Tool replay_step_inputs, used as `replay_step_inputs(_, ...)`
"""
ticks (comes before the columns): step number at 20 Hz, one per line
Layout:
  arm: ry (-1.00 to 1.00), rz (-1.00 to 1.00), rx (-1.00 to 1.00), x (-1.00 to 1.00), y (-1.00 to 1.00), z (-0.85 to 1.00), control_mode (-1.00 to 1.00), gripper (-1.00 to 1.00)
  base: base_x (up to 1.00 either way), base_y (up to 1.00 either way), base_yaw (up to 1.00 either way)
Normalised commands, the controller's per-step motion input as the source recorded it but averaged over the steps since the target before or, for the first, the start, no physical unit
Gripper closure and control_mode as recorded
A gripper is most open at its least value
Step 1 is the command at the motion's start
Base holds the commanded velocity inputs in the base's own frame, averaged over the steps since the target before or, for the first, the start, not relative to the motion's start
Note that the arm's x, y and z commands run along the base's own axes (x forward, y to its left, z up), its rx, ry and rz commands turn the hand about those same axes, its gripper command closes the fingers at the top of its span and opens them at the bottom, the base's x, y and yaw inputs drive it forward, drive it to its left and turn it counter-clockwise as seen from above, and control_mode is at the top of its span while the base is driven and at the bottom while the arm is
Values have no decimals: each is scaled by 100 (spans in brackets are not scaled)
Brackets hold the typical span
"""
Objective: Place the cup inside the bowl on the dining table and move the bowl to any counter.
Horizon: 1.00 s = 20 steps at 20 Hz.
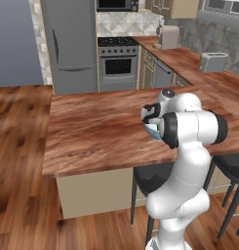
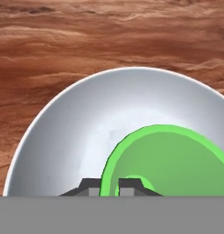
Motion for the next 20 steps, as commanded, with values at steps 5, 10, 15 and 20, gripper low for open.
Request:
replay_step_inputs(5, 0, 0, 0, 0, 0, -10, -100, 100, 0, 0, 0)
replay_step_inputs(10, 0, 0, 0, 0, 0, 0, -100, 100, 0, 0, 0)
replay_step_inputs(15, 0, 0, 0, 0, 0, 0, -100, -100, 0, 0, 0)
replay_step_inputs(20, 0, 0, 0, 0, 0, 0, -100, -100, 0, 0, 0)
